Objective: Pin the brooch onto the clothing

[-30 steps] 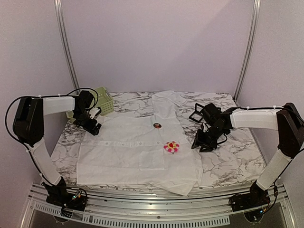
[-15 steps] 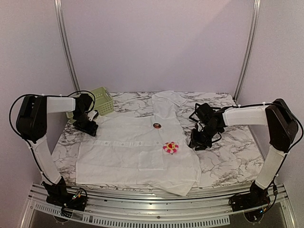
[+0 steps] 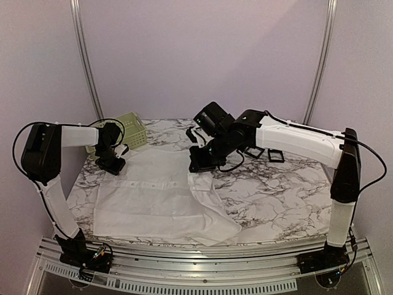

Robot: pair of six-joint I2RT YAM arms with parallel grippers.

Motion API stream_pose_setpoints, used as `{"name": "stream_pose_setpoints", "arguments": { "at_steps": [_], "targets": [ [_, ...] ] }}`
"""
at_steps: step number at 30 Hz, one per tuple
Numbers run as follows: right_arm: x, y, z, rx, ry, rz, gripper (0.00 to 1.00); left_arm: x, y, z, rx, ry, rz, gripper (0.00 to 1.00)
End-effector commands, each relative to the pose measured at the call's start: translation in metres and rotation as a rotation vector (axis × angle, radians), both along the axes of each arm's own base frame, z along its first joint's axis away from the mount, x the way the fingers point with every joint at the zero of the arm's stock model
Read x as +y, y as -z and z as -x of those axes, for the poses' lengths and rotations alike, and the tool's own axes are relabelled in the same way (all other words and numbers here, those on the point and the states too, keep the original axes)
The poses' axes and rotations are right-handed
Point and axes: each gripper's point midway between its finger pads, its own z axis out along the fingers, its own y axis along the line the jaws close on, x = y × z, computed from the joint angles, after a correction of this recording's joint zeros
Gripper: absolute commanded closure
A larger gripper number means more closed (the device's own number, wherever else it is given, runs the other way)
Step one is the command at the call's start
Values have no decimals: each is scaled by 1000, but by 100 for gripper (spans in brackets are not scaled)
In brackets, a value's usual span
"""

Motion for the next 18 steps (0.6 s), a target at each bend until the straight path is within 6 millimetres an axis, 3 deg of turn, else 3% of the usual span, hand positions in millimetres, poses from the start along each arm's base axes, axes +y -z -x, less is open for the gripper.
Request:
{"name": "stream_pose_setpoints", "arguments": {
  "at_steps": [1, 4, 7, 10, 14, 16, 18],
  "targets": [
    [5, 85, 51, 91, -246, 242, 87, 11, 27, 17, 95, 12, -55, 100],
    [15, 87, 59, 124, -284, 196, 58, 11, 26, 14, 89, 13, -60, 100],
    [20, 66, 54, 71, -295, 140, 48, 11, 27, 14, 92, 13, -58, 100],
    [17, 38, 39, 38, -272, 53, 45, 12, 29, 16, 97, 14, -60, 100],
    [-5, -27, 3, -25, -146, -205, 44, 13, 30, 17, 100, 13, -66, 100],
    [-27, -42, -22, -54, -22, -282, 44, 13, 29, 17, 99, 15, -67, 100],
    [-59, -37, -47, -37, 154, -282, 46, 13, 29, 18, 96, 17, -68, 100]
  ]
}}
